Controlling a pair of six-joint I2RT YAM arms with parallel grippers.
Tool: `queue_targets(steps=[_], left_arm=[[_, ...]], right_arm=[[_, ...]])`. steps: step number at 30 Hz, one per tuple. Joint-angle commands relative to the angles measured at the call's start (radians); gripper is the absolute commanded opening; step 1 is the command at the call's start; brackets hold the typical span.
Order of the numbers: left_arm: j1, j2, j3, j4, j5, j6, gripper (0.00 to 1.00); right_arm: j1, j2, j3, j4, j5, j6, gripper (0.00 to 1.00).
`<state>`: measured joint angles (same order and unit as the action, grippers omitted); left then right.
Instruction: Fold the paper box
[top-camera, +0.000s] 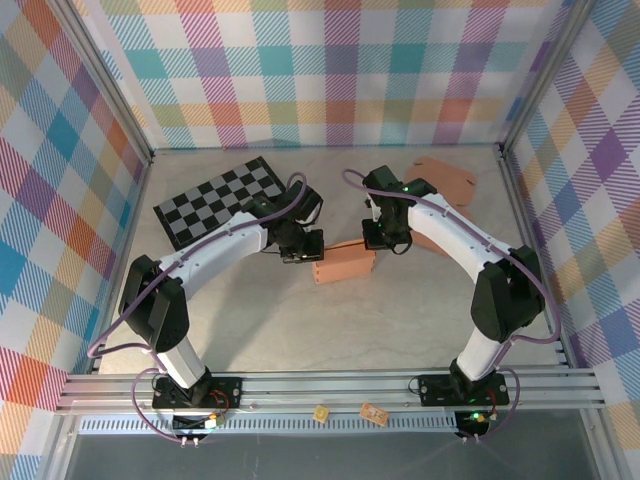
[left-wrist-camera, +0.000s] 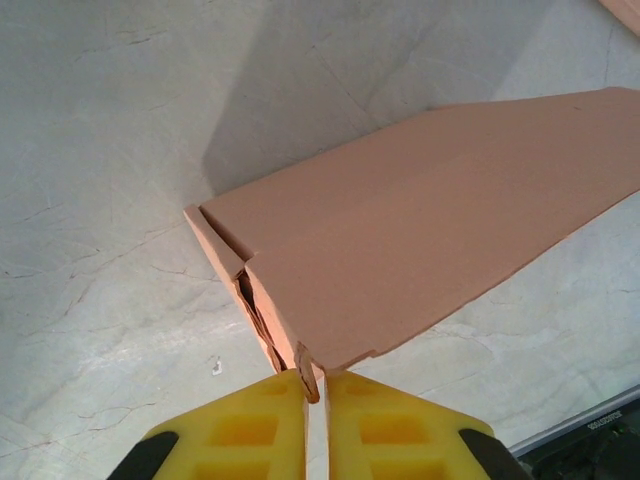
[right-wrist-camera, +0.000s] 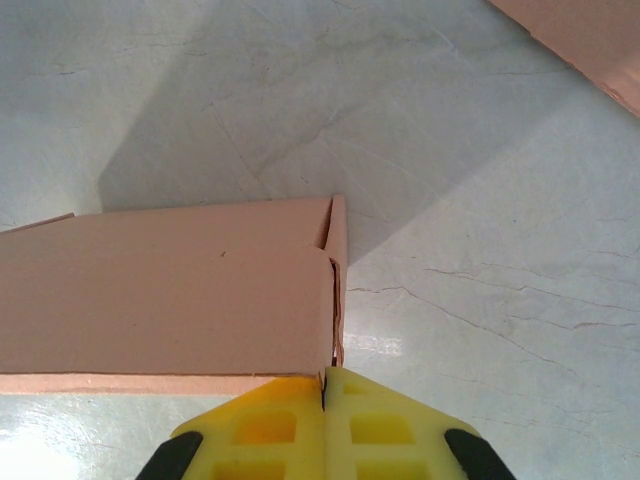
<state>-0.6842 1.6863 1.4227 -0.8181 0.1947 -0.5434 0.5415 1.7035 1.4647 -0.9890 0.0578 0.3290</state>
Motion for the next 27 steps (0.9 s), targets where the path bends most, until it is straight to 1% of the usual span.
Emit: queue_targets(steps=[1,4,7,14,20,26,27], left_arm=[[0.003,0.018,0.031,-0.014,0.044,-0.026,0.12],[0.003,0.027,0.046,-0.035,0.045,-0.018,0.12],[0.003,0.02,0.019,-0.031,0.043,-0.009,0.12],[0.002,-0.007,-0.072,0.055,0.049,0.0,0.11],[-0.002,-0.018,-0.117,0.075,0.034,0.016,0.11],[-0.005,-0.018,-0.115,0.065,0.02,0.02,0.11],[-0.006,-0.015,-0.109,0.062,0.019,0.022,0.1]], right_arm=[[-0.003,0.0,0.013,-0.019,-0.013,0.013,0.0],[-0.003,0.0,0.011,-0.018,-0.011,0.011,0.0],[-0.003,0.002,0.01,-0.016,-0.012,0.012,0.0],[-0.003,-0.005,-0.007,-0.001,-0.016,0.01,0.0],[-0.004,-0.037,-0.066,0.045,-0.006,-0.004,0.0],[-0.003,-0.065,-0.09,0.052,0.004,-0.006,0.0],[-0.003,-0.074,-0.089,0.049,0.001,0.0,0.05]])
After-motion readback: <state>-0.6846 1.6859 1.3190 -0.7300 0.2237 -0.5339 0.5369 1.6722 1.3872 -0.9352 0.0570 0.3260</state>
